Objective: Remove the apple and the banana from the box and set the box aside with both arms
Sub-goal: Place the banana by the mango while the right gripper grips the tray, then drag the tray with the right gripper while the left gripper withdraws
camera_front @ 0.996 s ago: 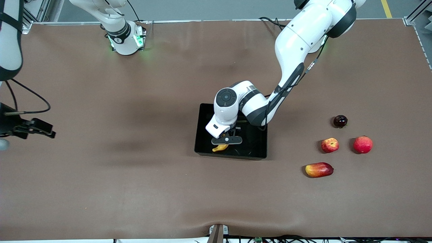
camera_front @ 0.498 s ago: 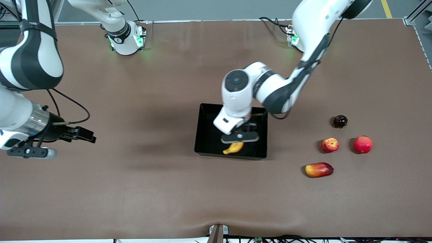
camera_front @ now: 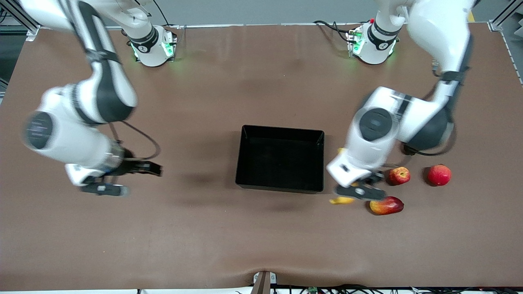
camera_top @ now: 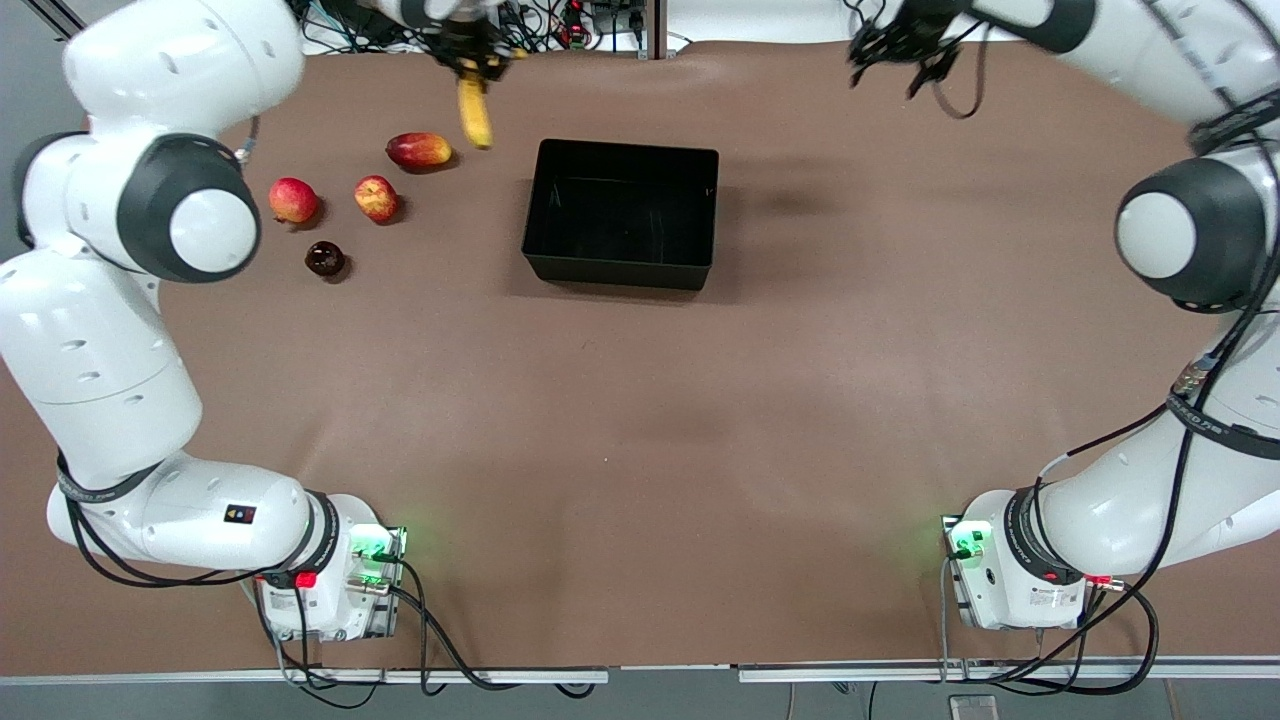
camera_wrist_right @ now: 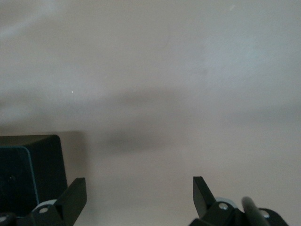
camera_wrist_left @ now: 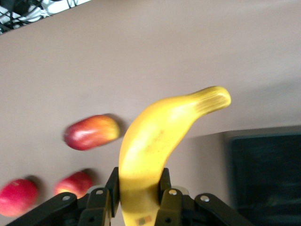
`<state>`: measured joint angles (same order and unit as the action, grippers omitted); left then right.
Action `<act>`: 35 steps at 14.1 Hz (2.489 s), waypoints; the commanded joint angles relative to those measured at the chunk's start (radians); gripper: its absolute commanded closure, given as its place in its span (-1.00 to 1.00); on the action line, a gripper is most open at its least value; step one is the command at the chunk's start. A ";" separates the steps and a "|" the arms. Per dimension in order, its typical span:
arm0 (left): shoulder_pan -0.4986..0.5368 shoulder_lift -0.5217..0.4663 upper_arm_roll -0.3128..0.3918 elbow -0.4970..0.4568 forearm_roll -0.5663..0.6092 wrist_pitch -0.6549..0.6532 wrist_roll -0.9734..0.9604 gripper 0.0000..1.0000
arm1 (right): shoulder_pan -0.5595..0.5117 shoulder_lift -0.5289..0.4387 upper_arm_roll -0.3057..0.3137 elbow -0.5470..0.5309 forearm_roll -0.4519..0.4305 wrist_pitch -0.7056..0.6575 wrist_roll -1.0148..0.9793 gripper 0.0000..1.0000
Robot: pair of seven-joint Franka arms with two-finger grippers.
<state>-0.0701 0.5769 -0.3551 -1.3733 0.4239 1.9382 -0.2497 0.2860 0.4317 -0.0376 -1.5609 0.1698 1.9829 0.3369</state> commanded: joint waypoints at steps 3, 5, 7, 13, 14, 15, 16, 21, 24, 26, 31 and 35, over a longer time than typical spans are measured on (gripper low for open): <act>0.182 0.049 -0.007 -0.015 0.033 0.037 0.333 1.00 | 0.117 0.068 -0.008 -0.008 -0.001 0.100 0.068 -1.00; 0.254 0.090 0.001 -0.016 0.039 0.115 0.427 1.00 | 0.198 0.110 -0.008 -0.002 -0.009 0.148 0.187 -1.00; 0.337 0.144 0.002 -0.018 0.038 0.217 0.501 1.00 | 0.237 0.119 -0.010 -0.010 -0.012 0.142 0.226 -1.00; 0.365 0.251 0.054 -0.018 0.039 0.383 0.503 1.00 | 0.309 0.147 -0.010 -0.005 -0.015 0.180 0.323 -0.94; 0.368 0.262 0.054 -0.020 0.039 0.383 0.504 1.00 | 0.315 0.148 -0.010 -0.005 -0.015 0.180 0.327 -0.84; 0.369 0.270 0.062 -0.021 0.039 0.383 0.504 1.00 | 0.328 0.154 -0.008 -0.008 -0.015 0.182 0.338 -0.76; 0.368 0.274 0.074 -0.021 0.039 0.383 0.503 1.00 | 0.360 0.172 -0.010 -0.007 -0.015 0.186 0.364 -0.75; 0.366 0.284 0.081 -0.023 0.041 0.383 0.455 -0.85 | 0.443 0.278 -0.013 -0.030 -0.067 0.340 0.473 0.75; 0.366 0.268 0.081 -0.021 0.041 0.378 0.408 -1.00 | 0.424 0.272 -0.015 -0.031 -0.081 0.335 0.470 1.00; 0.380 0.236 0.076 -0.020 0.032 0.370 0.411 -1.00 | 0.417 0.266 -0.021 -0.025 -0.081 0.333 0.465 1.00; 0.383 0.056 0.027 -0.023 -0.072 0.190 0.403 -1.00 | 0.400 0.208 -0.024 -0.004 -0.079 0.260 0.467 1.00; 0.366 -0.121 0.012 -0.021 -0.172 0.046 0.319 -1.00 | 0.323 0.050 -0.024 0.007 -0.073 0.082 0.424 1.00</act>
<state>0.3006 0.5562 -0.3385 -1.3581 0.2789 2.0381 0.1132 0.6703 0.6010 -0.0782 -1.5259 0.0996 2.1434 0.7912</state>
